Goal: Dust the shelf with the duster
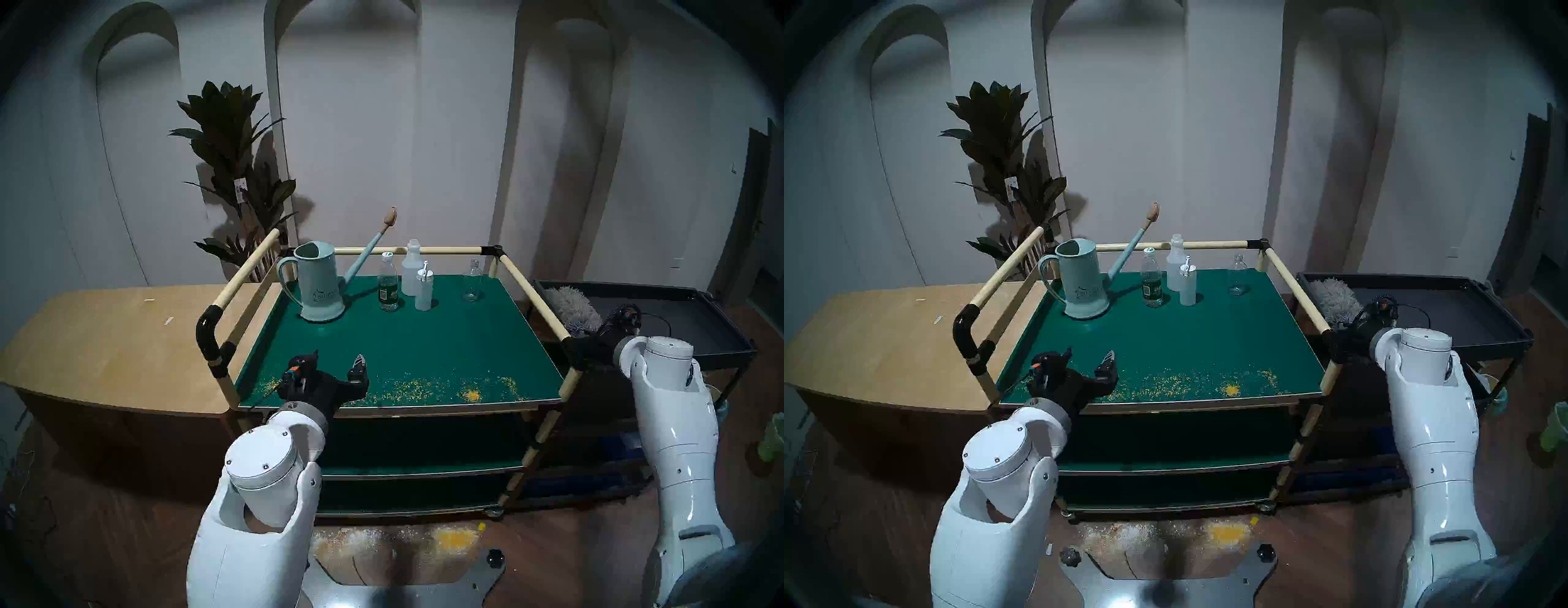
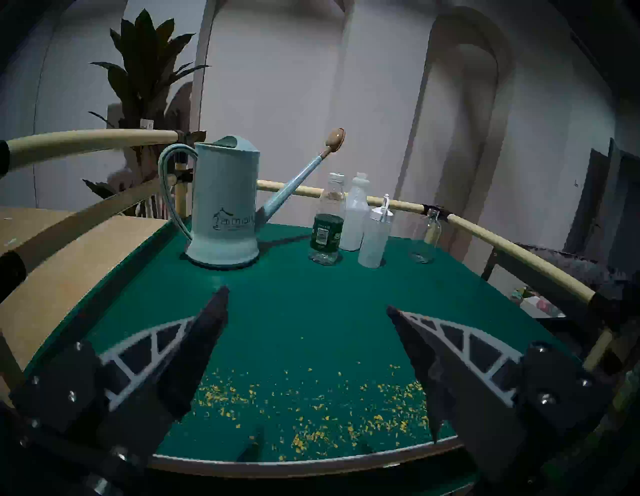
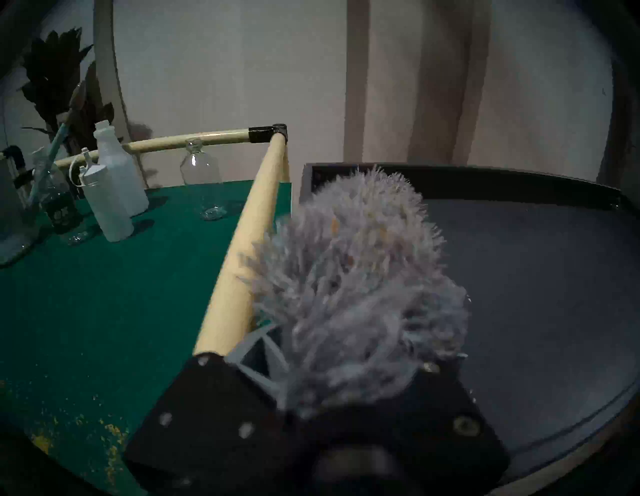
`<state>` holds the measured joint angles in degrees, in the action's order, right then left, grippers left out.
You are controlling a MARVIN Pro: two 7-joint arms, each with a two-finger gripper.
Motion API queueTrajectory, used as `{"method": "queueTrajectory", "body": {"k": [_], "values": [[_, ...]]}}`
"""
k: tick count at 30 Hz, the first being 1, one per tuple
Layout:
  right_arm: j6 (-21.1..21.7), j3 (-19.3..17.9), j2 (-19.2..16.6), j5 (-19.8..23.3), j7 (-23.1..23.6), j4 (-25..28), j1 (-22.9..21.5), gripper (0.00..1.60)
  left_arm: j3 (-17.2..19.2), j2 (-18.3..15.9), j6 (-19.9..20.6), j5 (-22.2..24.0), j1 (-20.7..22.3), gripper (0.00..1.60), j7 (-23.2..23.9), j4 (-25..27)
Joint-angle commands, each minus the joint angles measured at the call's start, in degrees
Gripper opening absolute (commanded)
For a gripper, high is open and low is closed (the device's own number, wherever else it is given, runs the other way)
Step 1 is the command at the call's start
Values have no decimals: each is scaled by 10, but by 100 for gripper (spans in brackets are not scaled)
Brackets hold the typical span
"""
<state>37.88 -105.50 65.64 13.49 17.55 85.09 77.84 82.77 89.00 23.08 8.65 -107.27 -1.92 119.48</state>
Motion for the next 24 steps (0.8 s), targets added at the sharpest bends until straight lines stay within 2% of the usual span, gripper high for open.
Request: {"method": "queueTrajectory", "body": {"k": [1, 8, 14, 24], "values": [[9, -6, 5, 8, 3, 23, 6, 0, -1, -2, -8, 1, -2, 160, 4, 11], [12, -21, 6, 13, -1, 33, 3, 0, -2, -2, -10, 1, 0, 160, 7, 9], [12, -40, 12, 22, -8, 45, -20, 0, -5, -3, -8, 0, 2, 160, 6, 7], [18, -67, 13, 46, -5, 103, -43, 0, -9, 0, -8, -3, 6, 160, 5, 4]]}}
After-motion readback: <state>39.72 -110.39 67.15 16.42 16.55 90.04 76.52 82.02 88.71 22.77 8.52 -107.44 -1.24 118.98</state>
